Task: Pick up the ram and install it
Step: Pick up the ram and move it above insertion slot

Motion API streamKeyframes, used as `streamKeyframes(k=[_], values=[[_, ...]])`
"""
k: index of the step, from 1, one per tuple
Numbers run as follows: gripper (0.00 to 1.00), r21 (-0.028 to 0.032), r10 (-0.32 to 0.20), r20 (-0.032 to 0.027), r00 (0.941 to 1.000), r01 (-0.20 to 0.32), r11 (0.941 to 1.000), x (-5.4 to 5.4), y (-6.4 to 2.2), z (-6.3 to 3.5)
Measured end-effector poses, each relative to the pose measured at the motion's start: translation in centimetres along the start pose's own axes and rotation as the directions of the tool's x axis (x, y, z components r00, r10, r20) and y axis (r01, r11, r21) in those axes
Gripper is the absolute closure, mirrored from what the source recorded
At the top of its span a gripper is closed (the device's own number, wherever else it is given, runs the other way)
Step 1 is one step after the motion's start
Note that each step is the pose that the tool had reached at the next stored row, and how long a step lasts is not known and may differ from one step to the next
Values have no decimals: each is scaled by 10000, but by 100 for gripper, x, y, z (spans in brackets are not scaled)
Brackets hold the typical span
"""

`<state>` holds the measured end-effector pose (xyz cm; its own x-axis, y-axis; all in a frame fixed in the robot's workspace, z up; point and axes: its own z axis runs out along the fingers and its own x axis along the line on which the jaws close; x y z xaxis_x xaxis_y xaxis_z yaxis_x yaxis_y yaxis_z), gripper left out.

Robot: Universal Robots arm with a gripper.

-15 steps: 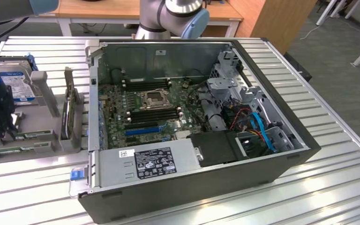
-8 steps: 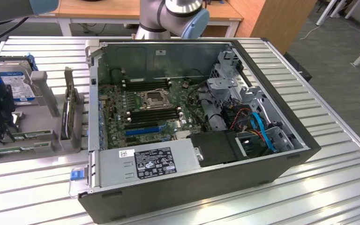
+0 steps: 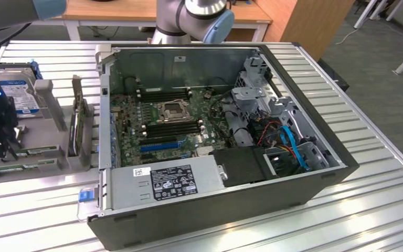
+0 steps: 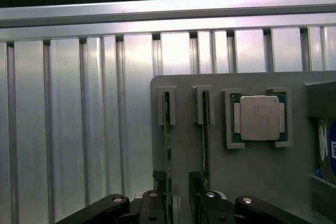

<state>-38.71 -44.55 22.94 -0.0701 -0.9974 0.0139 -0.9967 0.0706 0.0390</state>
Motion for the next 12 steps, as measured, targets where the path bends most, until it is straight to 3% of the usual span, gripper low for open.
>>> streamKeyframes(k=[12], values=[[69, 0, -1, 0, 10000, 1, 10000, 25, -4, 45]])
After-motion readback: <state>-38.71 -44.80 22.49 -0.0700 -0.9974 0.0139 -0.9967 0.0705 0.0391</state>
